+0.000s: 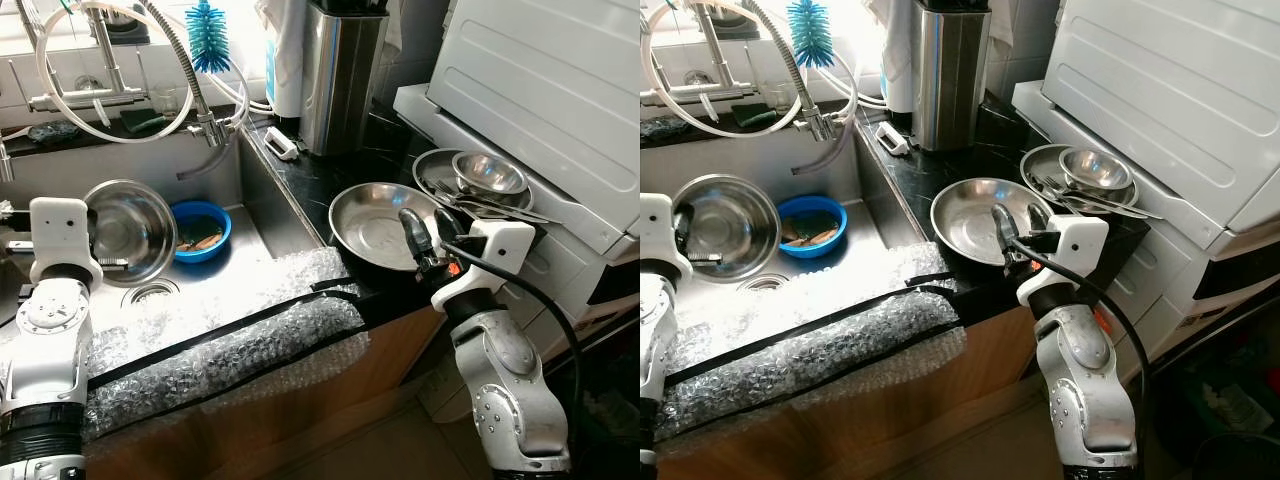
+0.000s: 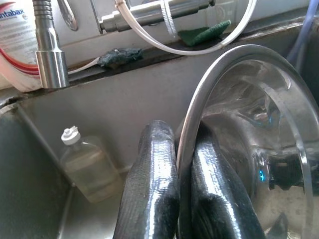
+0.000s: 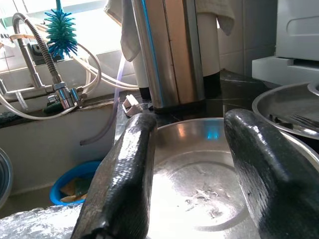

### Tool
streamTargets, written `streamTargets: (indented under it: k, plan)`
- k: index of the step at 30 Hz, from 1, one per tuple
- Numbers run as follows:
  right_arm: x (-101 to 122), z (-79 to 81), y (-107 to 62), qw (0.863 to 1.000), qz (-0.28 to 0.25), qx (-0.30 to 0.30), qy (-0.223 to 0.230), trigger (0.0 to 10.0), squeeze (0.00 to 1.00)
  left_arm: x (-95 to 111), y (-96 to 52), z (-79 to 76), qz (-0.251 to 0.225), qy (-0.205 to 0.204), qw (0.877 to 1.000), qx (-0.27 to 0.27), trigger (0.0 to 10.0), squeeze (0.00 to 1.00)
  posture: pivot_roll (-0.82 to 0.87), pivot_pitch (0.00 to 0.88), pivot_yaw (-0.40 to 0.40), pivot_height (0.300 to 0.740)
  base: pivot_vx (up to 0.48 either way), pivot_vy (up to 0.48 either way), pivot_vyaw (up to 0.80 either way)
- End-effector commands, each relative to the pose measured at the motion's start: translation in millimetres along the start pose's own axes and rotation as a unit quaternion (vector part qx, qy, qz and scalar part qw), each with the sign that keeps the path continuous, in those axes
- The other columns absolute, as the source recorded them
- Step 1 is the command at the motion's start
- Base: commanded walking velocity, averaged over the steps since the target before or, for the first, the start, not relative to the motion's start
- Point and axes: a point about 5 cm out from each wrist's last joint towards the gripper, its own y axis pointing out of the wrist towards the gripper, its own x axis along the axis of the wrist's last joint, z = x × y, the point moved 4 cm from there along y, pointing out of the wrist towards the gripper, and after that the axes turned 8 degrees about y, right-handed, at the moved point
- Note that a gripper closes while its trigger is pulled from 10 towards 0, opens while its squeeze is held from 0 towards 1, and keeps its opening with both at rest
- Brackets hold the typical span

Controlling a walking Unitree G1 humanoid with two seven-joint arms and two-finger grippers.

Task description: Kitchen organization

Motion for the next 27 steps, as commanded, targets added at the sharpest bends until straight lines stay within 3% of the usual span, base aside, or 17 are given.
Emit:
streamTargets:
  k: [1,14,15,16,17,27]
  plan:
    - [5.9,2.8,0.6,1.000,-0.006,0.003,-0.008,10.0,0.00,-6.0,0.3,-10.4,0.018,-0.003,1.000,-0.019,10.0,0.00,-0.05,0.000,-0.086,0.740,0.000,0.000,0.00]
    - [1.4,5.3,-0.3,1.000,0.000,-0.002,-0.005,10.0,0.00,-6.1,-2.6,-24.2,0.022,0.007,0.998,-0.052,10.0,0.00,-0.05,0.000,-0.070,0.740,0.000,0.000,0.00]
    - [1.3,5.2,-0.2,1.000,0.000,-0.003,-0.006,10.0,0.00,-5.8,-2.9,-24.8,0.021,0.006,0.998,-0.054,10.0,0.35,-0.05,0.000,-0.069,0.740,0.000,0.000,0.00]
    - [1.2,5.1,-0.2,1.000,0.000,-0.003,-0.006,10.0,0.00,-5.7,-3.1,-25.2,0.021,0.006,0.998,-0.055,10.0,0.80,-0.05,0.000,-0.069,0.740,0.000,0.000,0.00]
    - [0.4,4.7,-0.4,1.000,0.002,-0.005,-0.007,10.0,0.00,-4.9,-3.3,-26.0,0.020,0.007,0.998,-0.057,10.0,1.00,-0.05,0.000,-0.069,0.740,0.000,0.000,0.00]
    - [-3.0,5.9,-2.6,1.000,0.008,-0.006,-0.006,10.0,0.00,-3.2,-5.1,-32.7,0.018,0.005,0.997,-0.071,10.0,1.00,-0.05,0.000,-0.063,0.740,0.000,0.000,0.00]
